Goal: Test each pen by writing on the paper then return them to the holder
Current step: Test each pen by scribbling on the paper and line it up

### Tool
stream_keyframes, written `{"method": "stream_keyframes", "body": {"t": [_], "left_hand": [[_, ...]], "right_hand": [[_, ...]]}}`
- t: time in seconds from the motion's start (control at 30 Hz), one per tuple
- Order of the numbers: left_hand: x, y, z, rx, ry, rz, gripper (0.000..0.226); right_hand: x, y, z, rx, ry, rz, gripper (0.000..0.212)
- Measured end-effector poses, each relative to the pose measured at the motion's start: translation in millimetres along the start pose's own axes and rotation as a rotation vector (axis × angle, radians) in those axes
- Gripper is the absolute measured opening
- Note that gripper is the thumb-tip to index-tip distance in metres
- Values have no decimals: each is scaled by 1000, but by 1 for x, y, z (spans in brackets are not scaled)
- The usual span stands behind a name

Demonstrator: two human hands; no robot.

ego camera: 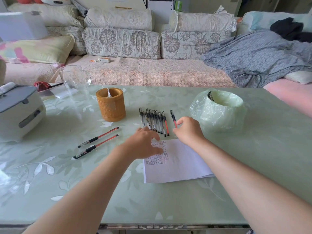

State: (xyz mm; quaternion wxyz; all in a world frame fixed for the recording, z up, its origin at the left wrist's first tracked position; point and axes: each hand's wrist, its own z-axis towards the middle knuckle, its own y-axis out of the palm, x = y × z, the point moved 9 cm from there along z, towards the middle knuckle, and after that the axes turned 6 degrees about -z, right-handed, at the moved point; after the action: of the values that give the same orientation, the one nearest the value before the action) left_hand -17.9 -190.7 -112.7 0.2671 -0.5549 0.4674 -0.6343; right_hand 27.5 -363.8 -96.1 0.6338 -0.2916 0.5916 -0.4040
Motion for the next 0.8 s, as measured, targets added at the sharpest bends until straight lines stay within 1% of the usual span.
{"method": "stream_keyframes", "body": {"t": [0.13, 0.2, 0.23, 0.33, 0.43, 0.57, 0.67, 0.8], "left_hand": [[1, 5, -2, -14, 19, 76, 57], [2, 5, -3, -11, 30, 98, 57], [3, 5, -4, -10, 36, 107, 56], [2, 5, -4, -14, 48, 109, 58], [-1, 0, -6, -6, 61, 49, 61], [-15, -26, -13, 121, 32, 1, 49], [-45, -48, -24, 194, -59, 11, 36], [-92, -69, -47, 253, -187, 30, 30]], "right_hand": [[-14, 13, 3, -3, -23, -31, 11], [-19, 18, 6, -9, -76, -78, 34], [-21, 19, 7, -12, -102, -87, 39], [-21, 19, 9, -29, -83, -107, 40], [-32, 16, 4, -44, -105, -124, 30], [-75, 24, -9, -99, -282, -122, 20], [-110, 42, -27, -165, -413, -130, 24], [-152, 76, -57, -289, -574, -153, 30]]}}
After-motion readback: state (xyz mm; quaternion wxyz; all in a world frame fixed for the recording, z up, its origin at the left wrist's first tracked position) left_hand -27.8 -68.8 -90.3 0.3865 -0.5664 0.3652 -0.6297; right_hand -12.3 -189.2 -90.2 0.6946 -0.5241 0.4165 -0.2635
